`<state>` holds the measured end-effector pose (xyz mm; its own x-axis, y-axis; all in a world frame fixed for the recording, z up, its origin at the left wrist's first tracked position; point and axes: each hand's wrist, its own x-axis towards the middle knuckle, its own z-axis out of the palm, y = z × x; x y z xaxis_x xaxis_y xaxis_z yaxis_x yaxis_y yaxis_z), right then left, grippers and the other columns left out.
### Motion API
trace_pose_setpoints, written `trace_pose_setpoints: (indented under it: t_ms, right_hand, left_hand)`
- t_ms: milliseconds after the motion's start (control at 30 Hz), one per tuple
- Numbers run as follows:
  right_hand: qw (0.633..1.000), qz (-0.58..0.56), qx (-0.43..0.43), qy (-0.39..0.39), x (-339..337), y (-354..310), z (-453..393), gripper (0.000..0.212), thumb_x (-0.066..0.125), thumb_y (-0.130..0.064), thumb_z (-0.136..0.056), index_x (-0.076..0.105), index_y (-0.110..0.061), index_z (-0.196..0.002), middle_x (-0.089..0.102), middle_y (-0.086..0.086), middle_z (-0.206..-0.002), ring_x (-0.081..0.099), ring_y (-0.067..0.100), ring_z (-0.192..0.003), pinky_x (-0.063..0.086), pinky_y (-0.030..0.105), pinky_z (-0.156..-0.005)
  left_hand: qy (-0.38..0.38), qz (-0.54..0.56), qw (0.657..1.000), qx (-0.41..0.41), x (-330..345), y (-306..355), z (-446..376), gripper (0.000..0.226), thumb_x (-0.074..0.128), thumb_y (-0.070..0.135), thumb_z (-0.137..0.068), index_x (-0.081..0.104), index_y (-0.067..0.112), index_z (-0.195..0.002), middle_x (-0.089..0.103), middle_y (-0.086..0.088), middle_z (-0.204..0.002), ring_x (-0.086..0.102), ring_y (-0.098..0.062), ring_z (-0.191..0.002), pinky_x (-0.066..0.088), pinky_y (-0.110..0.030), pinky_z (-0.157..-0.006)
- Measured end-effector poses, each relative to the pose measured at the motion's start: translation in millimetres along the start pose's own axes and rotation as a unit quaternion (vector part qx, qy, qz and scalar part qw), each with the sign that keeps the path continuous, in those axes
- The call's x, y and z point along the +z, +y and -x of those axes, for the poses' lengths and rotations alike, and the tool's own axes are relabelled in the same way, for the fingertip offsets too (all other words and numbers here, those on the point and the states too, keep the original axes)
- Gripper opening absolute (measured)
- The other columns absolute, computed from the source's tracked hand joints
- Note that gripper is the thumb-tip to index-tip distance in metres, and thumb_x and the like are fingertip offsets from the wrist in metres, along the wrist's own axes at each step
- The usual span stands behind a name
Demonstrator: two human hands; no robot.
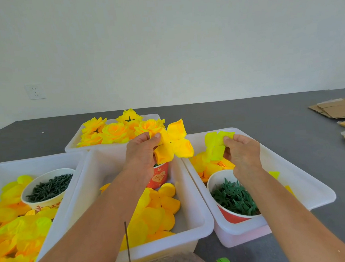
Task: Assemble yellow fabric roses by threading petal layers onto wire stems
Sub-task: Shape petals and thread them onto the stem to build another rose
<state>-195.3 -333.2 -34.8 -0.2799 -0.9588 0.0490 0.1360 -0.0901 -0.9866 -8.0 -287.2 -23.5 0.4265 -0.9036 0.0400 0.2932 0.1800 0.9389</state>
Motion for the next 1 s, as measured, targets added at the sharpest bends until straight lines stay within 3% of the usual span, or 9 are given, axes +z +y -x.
trace_pose_setpoints:
  t_ms: [167,367,500,567,667,733,800,867,1000]
  right_hand:
    - [0.990,0.128,-0.034,-0.044,4.1,5.7,0.7,0.014,0.061,-0.008,-0.087,0.070,-0.002,-0.095,0.068,0.022,-0.088,0.056,0.025,-0.075,0.052,0.047,-0.078]
    - [0.973,0.205,-0.074,-0.073,8.3,9.6,-1.6,0.025,0.060,-0.013,-0.088,0.062,-0.005,-0.112,0.063,0.011,-0.097,0.057,0.025,-0.085,0.049,0.045,-0.084]
    - [0.968,0.205,-0.119,-0.083,10.2,13.5,-1.8,0.023,0.065,-0.010,-0.085,0.055,-0.012,-0.106,0.064,0.011,-0.097,0.056,0.024,-0.081,0.045,0.032,-0.070]
    - [0.938,0.292,-0.166,-0.088,11.3,15.5,-2.1,0.009,0.065,-0.013,-0.086,0.062,-0.010,-0.094,0.065,0.008,-0.094,0.059,0.024,-0.088,0.043,0.029,-0.073]
    - [0.861,0.445,-0.221,-0.114,11.6,18.8,-1.0,0.021,0.057,-0.026,-0.092,0.070,-0.010,-0.095,0.067,0.003,-0.104,0.054,0.024,-0.105,0.038,0.031,-0.088]
    - [0.840,0.471,-0.251,-0.095,10.4,17.4,0.4,0.027,0.051,-0.030,-0.095,0.071,-0.011,-0.092,0.066,0.005,-0.103,0.050,0.027,-0.109,0.037,0.034,-0.093]
    - [0.876,0.396,-0.251,-0.111,10.0,12.2,3.6,0.034,0.046,-0.030,-0.097,0.067,-0.007,-0.083,0.067,0.010,-0.095,0.054,0.030,-0.102,0.041,0.038,-0.088]
    - [0.928,0.243,-0.201,-0.198,11.8,5.9,11.3,0.033,0.048,-0.029,-0.097,0.069,-0.007,-0.084,0.069,0.007,-0.085,0.060,0.022,-0.085,0.050,0.036,-0.076]
    - [0.921,0.127,-0.179,-0.322,9.9,4.3,19.8,0.019,0.064,-0.012,-0.088,0.065,-0.019,-0.070,0.060,-0.014,-0.052,0.052,-0.002,-0.050,0.042,0.013,-0.048]
  left_hand:
    - [-0.012,-0.017,1.000,-0.009,1.6,0.2,2.0,0.013,0.054,0.007,-0.093,0.066,0.011,-0.098,0.067,-0.013,-0.105,0.064,-0.027,-0.096,0.055,-0.039,-0.073]
    - [-0.036,-0.040,0.998,-0.011,5.3,-0.2,7.3,0.015,0.053,0.003,-0.092,0.066,0.010,-0.095,0.066,-0.017,-0.106,0.062,-0.031,-0.098,0.052,-0.046,-0.082]
    - [-0.039,-0.050,0.998,-0.010,5.8,-0.6,8.1,0.014,0.053,0.003,-0.092,0.066,0.010,-0.094,0.064,-0.022,-0.112,0.060,-0.035,-0.103,0.050,-0.049,-0.085]
    - [-0.039,-0.057,0.998,-0.008,5.6,-1.1,7.5,0.015,0.054,0.005,-0.092,0.067,0.011,-0.092,0.065,-0.021,-0.111,0.061,-0.037,-0.106,0.051,-0.049,-0.086]
    - [-0.040,-0.081,0.996,-0.006,4.8,-3.3,7.4,0.014,0.055,0.009,-0.092,0.068,0.014,-0.094,0.067,-0.017,-0.110,0.062,-0.034,-0.107,0.051,-0.051,-0.090]
    - [-0.041,-0.097,0.994,-0.004,4.2,-5.2,6.8,0.013,0.056,0.012,-0.092,0.068,0.016,-0.092,0.068,-0.016,-0.109,0.062,-0.033,-0.106,0.050,-0.053,-0.092]
    - [-0.040,-0.104,0.994,-0.003,4.8,-6.1,7.1,0.011,0.057,0.013,-0.092,0.067,0.015,-0.093,0.067,-0.016,-0.110,0.061,-0.034,-0.108,0.048,-0.054,-0.094]
    - [-0.040,-0.111,0.993,0.000,5.9,-7.2,8.3,0.009,0.057,0.014,-0.092,0.066,0.016,-0.094,0.067,-0.015,-0.111,0.060,-0.033,-0.108,0.048,-0.053,-0.095]
    - [-0.083,-0.070,0.994,0.003,8.2,-9.8,13.1,0.009,0.055,0.006,-0.092,0.063,0.010,-0.089,0.068,-0.012,-0.089,0.065,-0.025,-0.081,0.058,-0.031,-0.063]
